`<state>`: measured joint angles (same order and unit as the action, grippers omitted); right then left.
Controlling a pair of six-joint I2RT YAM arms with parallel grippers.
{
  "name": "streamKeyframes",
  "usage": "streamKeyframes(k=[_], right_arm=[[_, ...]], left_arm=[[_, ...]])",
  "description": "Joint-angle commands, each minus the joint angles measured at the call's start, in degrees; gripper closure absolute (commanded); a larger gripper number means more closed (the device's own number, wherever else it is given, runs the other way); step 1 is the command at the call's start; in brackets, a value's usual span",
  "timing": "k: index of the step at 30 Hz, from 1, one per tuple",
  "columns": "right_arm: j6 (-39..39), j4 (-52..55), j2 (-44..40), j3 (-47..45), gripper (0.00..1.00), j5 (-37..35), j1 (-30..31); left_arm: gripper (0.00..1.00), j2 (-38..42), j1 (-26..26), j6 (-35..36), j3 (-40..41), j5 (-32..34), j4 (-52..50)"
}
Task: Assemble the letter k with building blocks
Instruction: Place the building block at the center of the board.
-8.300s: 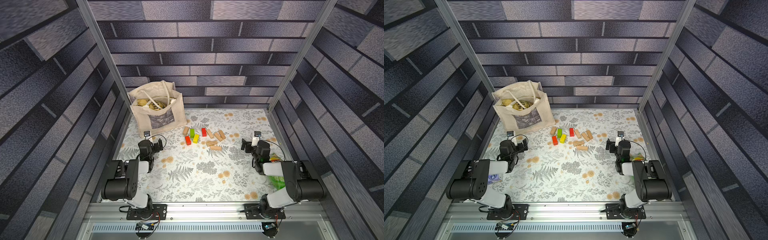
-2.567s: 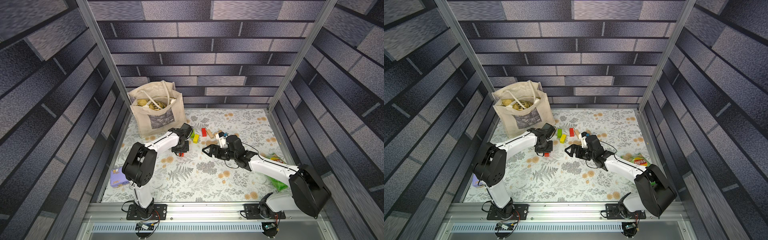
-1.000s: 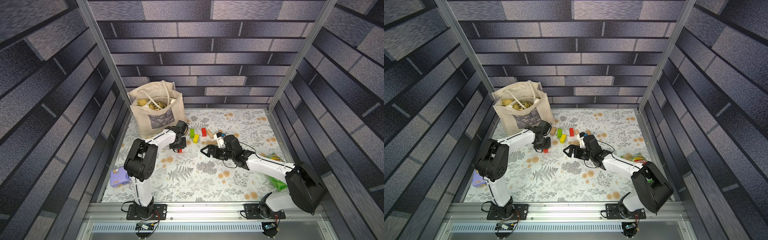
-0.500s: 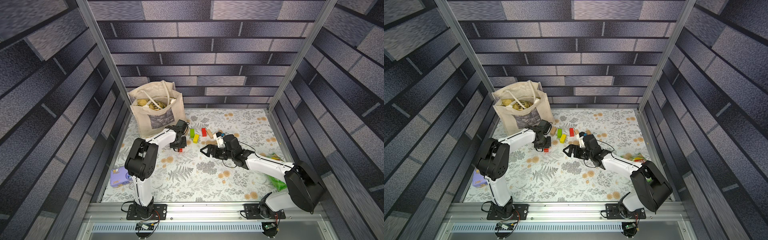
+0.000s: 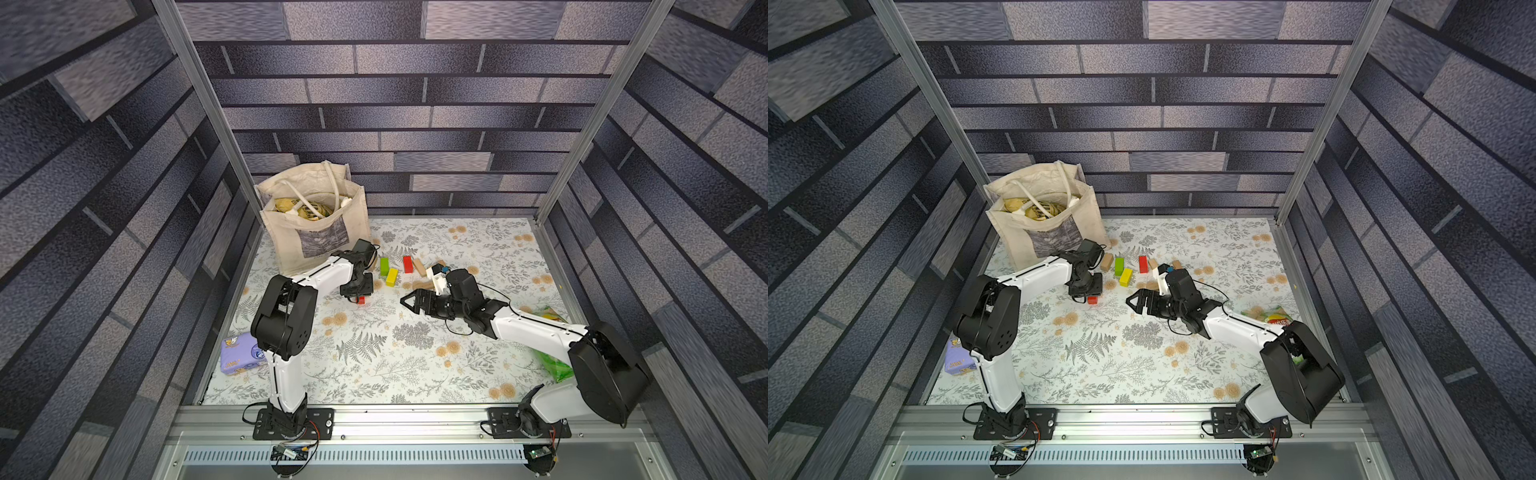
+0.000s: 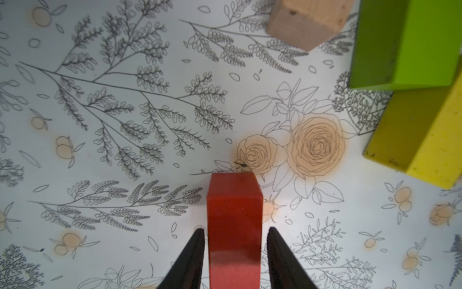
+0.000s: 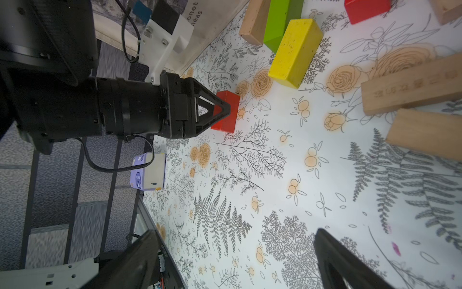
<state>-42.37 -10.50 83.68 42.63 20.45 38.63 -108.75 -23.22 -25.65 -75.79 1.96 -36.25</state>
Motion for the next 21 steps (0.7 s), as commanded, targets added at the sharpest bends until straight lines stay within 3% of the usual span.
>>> streamKeyframes(k=[1, 16, 21], right_arm=[[1.05, 0.47, 0.62, 0.97, 0.0, 0.35, 0.57], [1.06, 0.1, -0.06, 1.39, 0.0, 0.05, 0.52], [1.38, 0.16, 0.0, 1.51, 0.0, 1.15, 0.54]], left_arm=[[0.55, -0.15, -0.49, 1.55, -2.31, 1.53, -2.45], [0.53, 2.02, -4.19, 1.71, -5.96, 2.42, -4.37], [0.47, 1.43, -6.13, 2.54, -8.83, 1.89, -3.41]])
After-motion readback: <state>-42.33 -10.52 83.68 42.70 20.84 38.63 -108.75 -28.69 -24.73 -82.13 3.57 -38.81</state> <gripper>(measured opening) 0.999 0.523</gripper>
